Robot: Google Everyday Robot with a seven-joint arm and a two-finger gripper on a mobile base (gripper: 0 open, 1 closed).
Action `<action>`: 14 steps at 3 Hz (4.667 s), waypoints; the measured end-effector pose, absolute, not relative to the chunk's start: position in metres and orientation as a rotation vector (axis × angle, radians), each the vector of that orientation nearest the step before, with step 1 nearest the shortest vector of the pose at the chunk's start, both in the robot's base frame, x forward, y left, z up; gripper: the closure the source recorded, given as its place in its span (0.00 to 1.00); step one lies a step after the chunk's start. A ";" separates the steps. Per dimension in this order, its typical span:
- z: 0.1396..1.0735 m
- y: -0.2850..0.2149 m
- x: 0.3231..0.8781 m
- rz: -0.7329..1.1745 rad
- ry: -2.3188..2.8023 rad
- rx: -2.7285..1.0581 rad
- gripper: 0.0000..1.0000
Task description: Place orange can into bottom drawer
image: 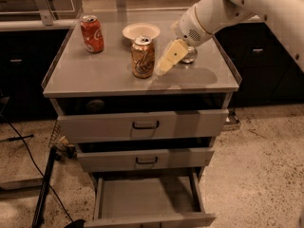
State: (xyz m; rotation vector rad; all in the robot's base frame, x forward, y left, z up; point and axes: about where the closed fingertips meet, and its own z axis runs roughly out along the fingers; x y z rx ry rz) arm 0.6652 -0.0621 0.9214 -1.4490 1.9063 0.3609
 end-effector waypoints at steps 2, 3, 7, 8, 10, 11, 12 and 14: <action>0.900 -0.039 0.685 0.416 1.903 -1.441 0.00; 0.890 -0.016 0.691 0.466 1.889 -1.454 0.00; 0.885 0.016 0.694 0.518 1.846 -1.492 0.81; 0.885 0.016 0.693 0.518 1.846 -1.492 1.00; 0.917 -0.008 0.657 0.496 1.834 -1.509 1.00; 0.933 -0.026 0.607 0.497 1.841 -1.501 1.00; 0.928 -0.037 0.562 0.511 1.869 -1.472 1.00; 0.833 -0.015 0.521 0.514 1.830 -1.502 1.00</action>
Offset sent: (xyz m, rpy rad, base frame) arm 0.0305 0.0328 -0.0305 0.0509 0.0357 0.0125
